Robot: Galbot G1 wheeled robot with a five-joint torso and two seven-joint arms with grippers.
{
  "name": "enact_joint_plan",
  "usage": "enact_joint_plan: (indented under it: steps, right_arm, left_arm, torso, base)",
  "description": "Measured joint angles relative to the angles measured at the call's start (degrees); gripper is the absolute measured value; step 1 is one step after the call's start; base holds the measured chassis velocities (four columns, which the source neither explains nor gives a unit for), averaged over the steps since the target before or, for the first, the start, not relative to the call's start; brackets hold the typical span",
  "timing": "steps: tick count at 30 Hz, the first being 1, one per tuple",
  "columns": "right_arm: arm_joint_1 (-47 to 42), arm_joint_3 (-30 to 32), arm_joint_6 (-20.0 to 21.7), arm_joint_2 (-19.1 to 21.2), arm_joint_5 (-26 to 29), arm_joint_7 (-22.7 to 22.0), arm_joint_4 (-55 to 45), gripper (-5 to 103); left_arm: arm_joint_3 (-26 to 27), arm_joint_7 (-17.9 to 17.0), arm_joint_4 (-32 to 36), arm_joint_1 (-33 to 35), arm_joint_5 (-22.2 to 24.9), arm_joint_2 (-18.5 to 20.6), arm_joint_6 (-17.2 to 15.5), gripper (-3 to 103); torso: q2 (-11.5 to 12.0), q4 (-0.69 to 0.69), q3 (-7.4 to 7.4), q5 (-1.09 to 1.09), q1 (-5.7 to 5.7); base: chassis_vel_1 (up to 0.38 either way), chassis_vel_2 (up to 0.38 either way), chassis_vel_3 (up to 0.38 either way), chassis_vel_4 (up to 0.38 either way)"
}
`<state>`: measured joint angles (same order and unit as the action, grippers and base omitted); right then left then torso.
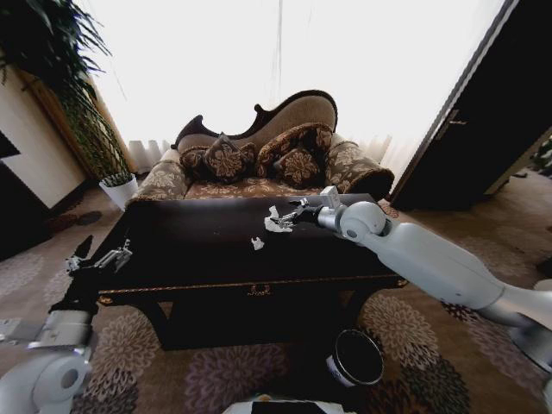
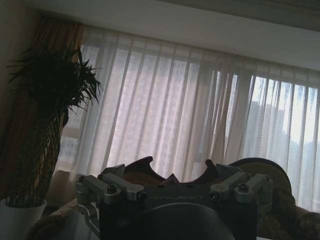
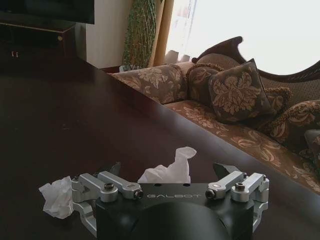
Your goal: Move to the front of the table and place the trash on the table into the trash bin.
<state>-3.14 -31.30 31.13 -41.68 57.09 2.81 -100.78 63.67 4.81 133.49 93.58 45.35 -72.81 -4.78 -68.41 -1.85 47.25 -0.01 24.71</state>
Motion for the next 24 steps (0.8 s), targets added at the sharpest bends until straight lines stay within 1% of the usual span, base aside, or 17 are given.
enact_joint_plan:
  steps: [2, 7, 18, 24]
  right_arm:
    - [0.07, -1.06, -0.05, -1.76, -1.70, 0.51, 2.79, 100]
    - [-0.31, -1.60, -0.42, -3.36, -3.14, 1.37, 5.37, 100]
    - [-1.85, -1.48, -0.83, -3.55, -4.18, 1.93, 5.40, 100]
    - [-2.71, -1.15, -1.31, -4.16, -5.42, 2.70, 7.20, 100]
  left_arm:
    - [0.08, -0.03, -0.43, -0.33, 0.17, 0.34, 0.03, 100]
    - [0.19, -0.10, -0.88, -0.52, 0.26, 0.64, 0.06, 100]
    - [0.06, -0.17, -1.19, -0.89, 0.29, 0.75, 0.08, 100]
    - [-0.07, -0.20, -1.23, -0.84, 0.22, 0.68, 0.08, 100]
  torso:
    - [0.00, 0.00, 0.00, 0.02, 0.00]
    - [0.00, 0.00, 0.00, 0.01, 0.00]
    - [0.00, -0.01, 0.00, 0.01, 0.00]
    - [0.00, -0.01, 0.00, 0.01, 0.00]
  base:
    - [0.000, 0.000, 0.000, 0.000]
    - [0.000, 0.000, 0.000, 0.000]
    - [0.000, 0.000, 0.000, 0.000]
    - [0.000, 0.000, 0.000, 0.000]
